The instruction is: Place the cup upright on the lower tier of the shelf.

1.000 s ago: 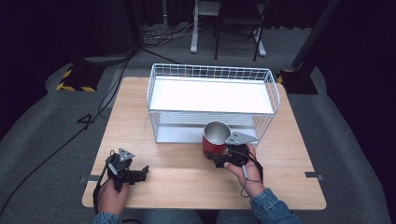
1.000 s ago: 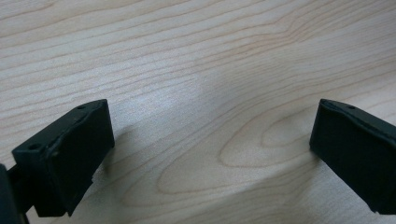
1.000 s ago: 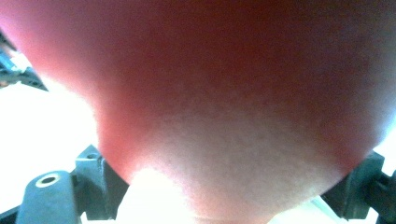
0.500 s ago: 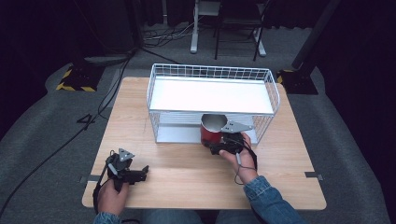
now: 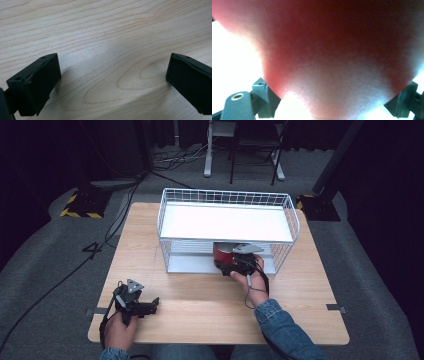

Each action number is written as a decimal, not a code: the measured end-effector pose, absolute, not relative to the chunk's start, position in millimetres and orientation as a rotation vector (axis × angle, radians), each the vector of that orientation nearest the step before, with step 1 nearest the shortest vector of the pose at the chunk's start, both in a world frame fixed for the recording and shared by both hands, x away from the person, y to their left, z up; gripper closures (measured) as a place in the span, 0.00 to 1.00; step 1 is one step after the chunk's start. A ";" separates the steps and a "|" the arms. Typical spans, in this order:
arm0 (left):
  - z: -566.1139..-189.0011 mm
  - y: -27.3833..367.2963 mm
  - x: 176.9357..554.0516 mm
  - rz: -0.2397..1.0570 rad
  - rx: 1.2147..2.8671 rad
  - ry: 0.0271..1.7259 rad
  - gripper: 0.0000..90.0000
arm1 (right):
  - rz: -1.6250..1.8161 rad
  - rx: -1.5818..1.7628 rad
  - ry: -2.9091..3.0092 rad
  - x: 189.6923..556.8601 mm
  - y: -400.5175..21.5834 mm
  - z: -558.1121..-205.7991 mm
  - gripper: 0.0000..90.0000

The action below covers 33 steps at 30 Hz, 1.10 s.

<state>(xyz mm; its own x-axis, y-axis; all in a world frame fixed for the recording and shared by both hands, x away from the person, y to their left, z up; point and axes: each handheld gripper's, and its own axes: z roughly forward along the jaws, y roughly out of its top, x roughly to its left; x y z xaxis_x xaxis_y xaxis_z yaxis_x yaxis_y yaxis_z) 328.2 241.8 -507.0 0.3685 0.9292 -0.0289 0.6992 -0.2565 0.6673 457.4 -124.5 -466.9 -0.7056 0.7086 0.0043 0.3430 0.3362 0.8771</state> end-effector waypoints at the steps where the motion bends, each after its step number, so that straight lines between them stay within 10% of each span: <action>1: -506.9 241.7 328.2 0.503 2.040 1.403 0.00 | 1.322 0.929 2.225 458.7 -124.2 -467.4 0.19; 33: -506.8 241.8 328.2 0.502 2.042 1.403 0.00 | 1.368 1.013 2.139 480.4 -125.5 -487.1 0.17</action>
<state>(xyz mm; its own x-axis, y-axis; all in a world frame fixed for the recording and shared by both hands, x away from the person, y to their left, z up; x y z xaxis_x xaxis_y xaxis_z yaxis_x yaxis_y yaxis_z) 328.2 241.8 -506.8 0.3688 0.9291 -0.0279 0.7003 -0.2580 0.6656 480.4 -125.5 -487.1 -0.6546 0.7547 0.0450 0.3575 0.2565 0.8980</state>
